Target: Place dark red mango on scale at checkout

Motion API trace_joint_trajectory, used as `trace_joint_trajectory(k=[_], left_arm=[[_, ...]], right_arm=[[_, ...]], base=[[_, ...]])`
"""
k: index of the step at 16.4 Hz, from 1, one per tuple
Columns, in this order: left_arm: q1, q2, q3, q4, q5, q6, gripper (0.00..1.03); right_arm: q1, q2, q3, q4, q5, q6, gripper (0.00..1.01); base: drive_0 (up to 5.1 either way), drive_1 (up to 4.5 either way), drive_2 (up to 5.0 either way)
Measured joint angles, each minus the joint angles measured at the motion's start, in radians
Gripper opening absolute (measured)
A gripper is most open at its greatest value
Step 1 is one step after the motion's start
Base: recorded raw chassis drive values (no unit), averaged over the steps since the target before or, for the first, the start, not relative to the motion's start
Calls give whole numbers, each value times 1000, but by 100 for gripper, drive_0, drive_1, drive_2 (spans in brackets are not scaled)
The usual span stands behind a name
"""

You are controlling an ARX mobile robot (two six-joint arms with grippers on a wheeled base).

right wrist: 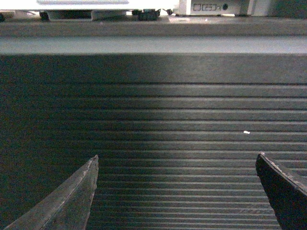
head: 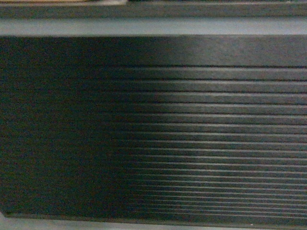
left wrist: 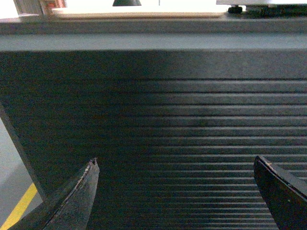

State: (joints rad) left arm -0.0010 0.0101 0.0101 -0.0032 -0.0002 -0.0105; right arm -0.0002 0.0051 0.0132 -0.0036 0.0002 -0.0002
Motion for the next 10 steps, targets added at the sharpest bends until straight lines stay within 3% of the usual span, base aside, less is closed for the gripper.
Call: trace_joint_trajectory(k=[10], left_arm=[[0,0,0,-4,0,0,98]], right_arm=[[0,0,0,-4,1,0,98]], base=[[0,0,0]])
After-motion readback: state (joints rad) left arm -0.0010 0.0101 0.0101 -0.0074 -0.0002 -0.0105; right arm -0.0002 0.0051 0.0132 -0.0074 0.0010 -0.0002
